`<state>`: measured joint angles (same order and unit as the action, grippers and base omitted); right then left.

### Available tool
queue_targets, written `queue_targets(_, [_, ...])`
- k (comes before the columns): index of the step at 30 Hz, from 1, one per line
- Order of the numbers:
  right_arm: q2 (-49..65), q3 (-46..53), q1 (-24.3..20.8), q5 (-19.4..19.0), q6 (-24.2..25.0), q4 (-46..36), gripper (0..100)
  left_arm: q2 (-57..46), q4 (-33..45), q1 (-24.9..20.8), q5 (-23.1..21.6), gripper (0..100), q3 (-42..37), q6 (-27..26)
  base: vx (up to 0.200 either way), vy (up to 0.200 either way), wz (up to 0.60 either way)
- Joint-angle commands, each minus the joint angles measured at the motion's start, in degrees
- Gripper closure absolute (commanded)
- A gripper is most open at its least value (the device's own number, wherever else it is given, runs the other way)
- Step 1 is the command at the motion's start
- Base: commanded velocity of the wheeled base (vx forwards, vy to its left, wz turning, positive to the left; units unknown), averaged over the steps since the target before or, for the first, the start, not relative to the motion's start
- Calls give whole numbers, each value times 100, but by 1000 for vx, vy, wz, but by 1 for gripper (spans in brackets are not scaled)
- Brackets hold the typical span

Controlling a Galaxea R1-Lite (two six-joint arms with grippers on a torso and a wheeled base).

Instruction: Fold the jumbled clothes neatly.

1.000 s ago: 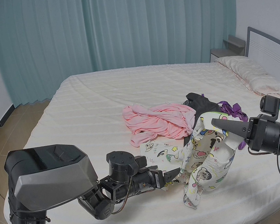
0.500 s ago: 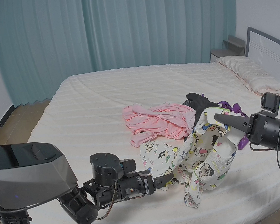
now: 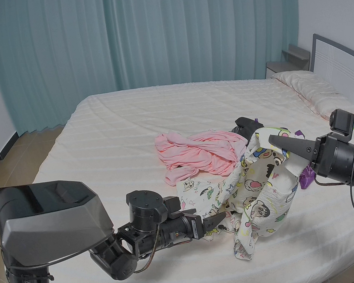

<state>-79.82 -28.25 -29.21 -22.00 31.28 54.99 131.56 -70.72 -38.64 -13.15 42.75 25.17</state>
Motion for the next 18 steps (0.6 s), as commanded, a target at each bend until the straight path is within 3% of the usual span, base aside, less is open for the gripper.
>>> queue_targets(1, [116,-49,-50,3,1,3,100,1117,-21,155,428,0,611,-118,0,0,0])
queue_targets(14, [2,-102,64,100,1,29,100,1838,-223,428,1025,0,1227,-109,0,0,0])
queue_targets(15, [-7,-102,91,100,10,47,100,1829,-250,428,1025,100,1218,-65,0,0,0])
queue_targets(18, [-16,-58,258,91,10,20,100,1768,-381,393,1043,100,1086,128,0,0,0])
